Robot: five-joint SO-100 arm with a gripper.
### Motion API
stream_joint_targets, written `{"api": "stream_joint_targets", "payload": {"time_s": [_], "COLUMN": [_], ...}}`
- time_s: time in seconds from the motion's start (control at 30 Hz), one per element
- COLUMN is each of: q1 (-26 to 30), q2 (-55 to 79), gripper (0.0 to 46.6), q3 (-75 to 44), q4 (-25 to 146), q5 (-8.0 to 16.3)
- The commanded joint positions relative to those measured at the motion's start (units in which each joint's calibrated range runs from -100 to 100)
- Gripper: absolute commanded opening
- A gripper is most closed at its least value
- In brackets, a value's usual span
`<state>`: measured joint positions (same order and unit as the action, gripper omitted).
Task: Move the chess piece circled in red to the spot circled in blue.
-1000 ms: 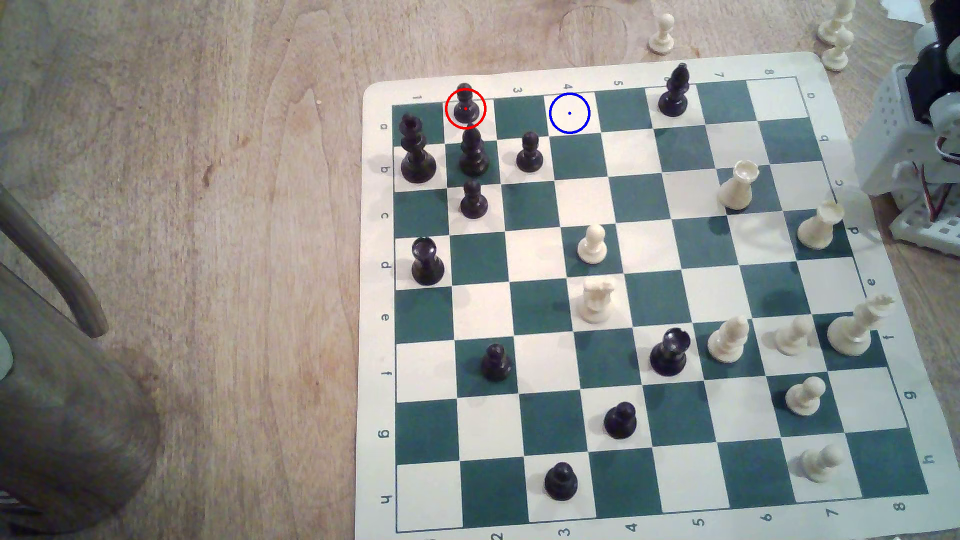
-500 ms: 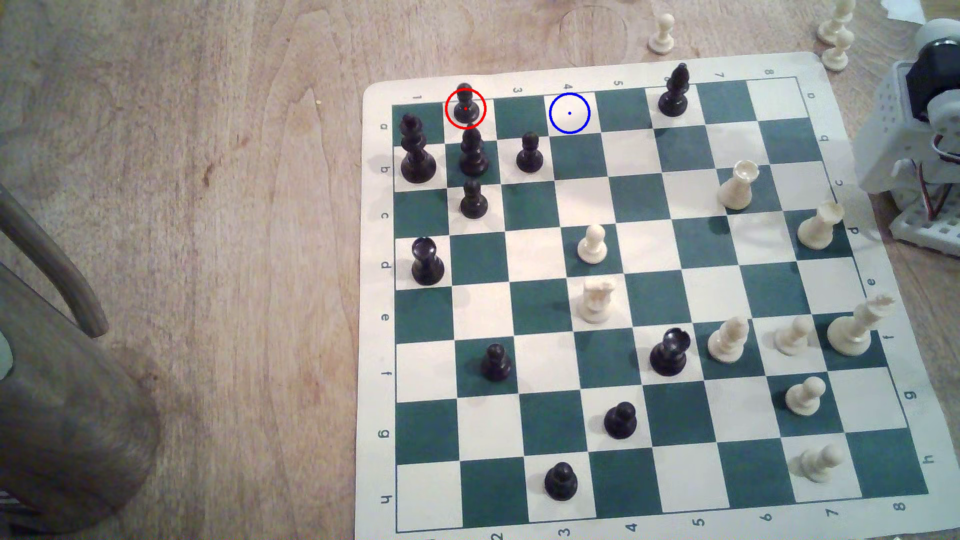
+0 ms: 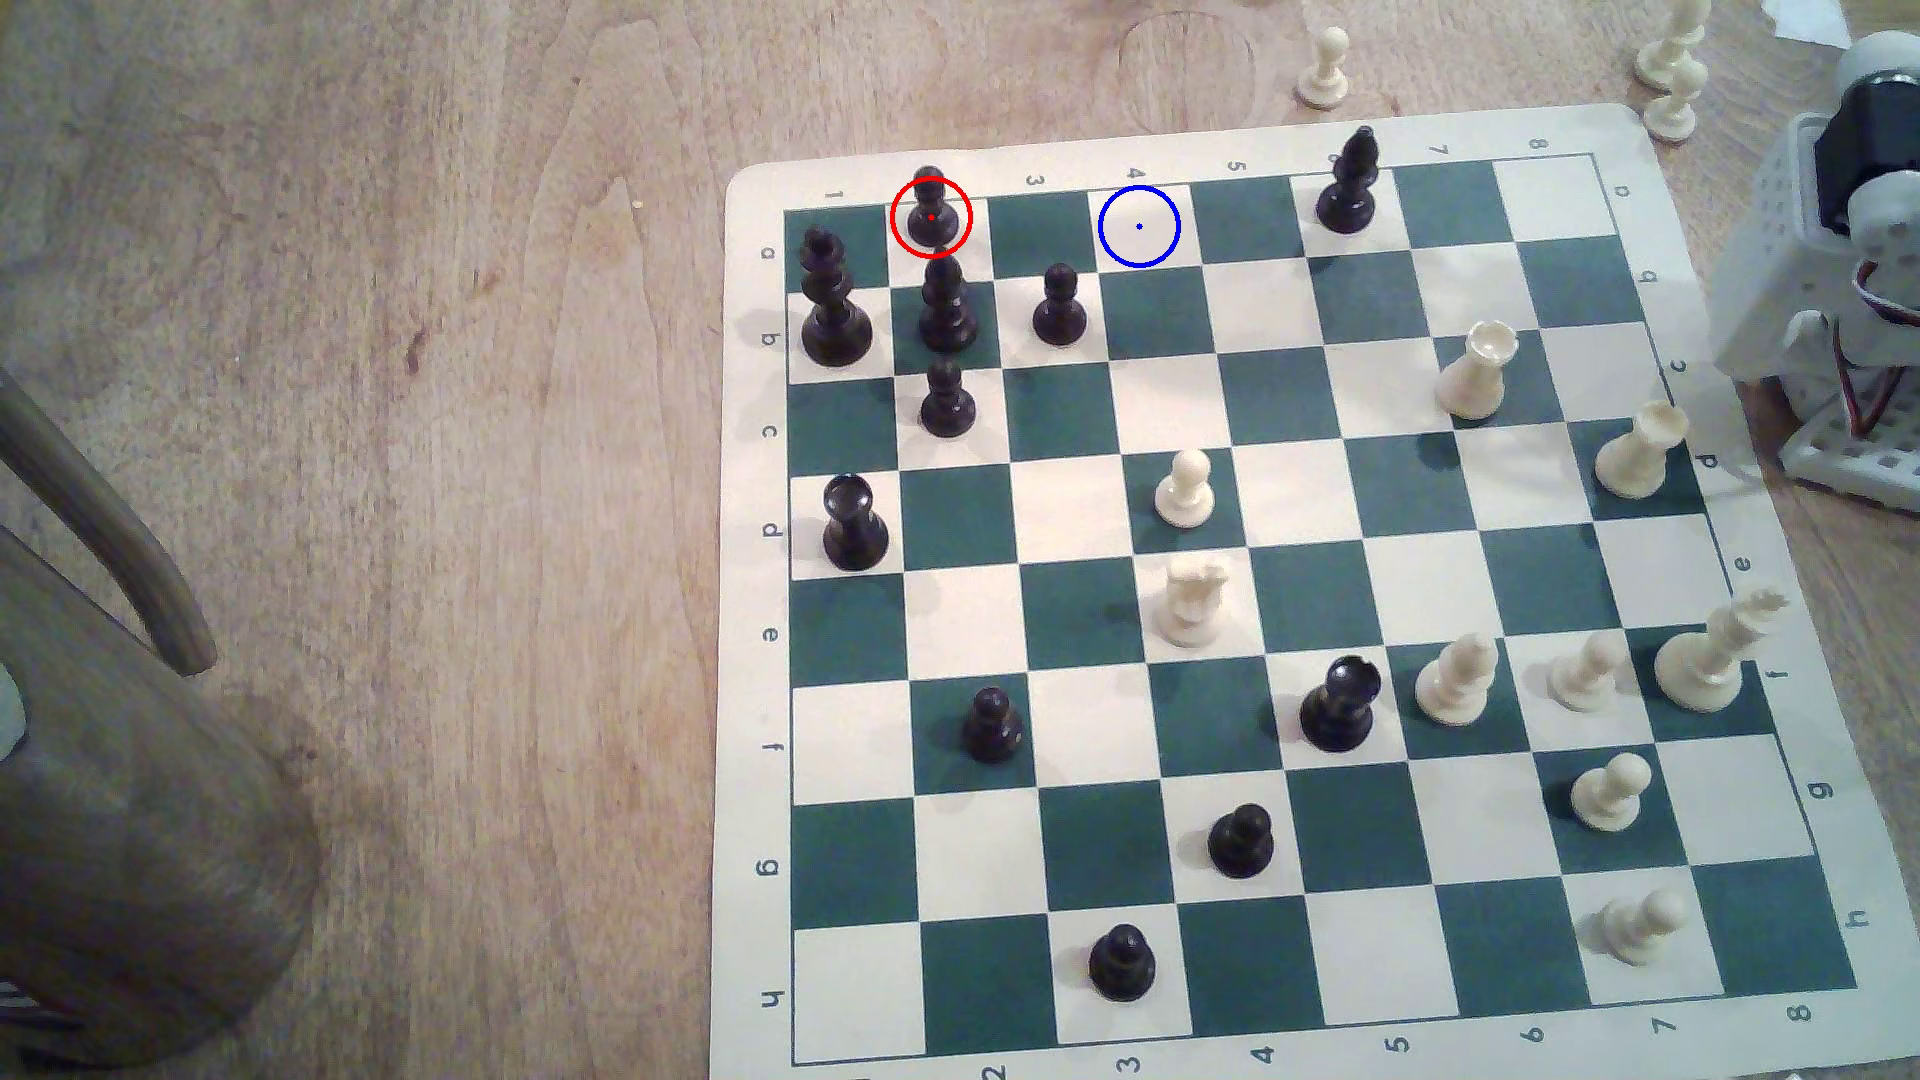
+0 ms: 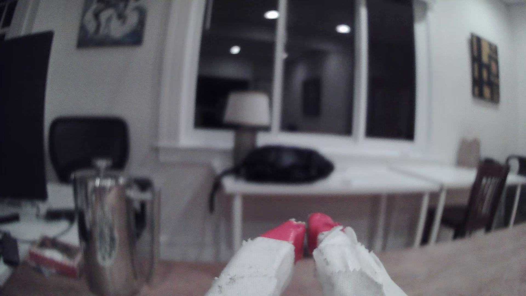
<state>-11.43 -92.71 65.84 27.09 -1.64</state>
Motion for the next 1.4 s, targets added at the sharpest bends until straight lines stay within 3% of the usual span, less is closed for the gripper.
{"api": "stream_joint_targets", "payload": {"time_s": [0.0,0.27,0.67,0.83,1.03,1.13,1.37], "q1": [2.24,2.47,2.55,0.68,-0.81,-1.83,-4.02], "q2": [14.19,39.31,68.94,81.59,93.56,98.06,104.51], "gripper": [0.2,0.2,0.2,0.2,0.2,2.6,10.1], "q3": [-12.62,-24.95,-48.43,-62.67,-75.63,-78.98,-81.07], "q4": [10.17,11.32,14.35,21.97,28.44,28.27,26.72], "q5": [0.54,0.78,3.86,6.45,11.53,13.63,14.21]}}
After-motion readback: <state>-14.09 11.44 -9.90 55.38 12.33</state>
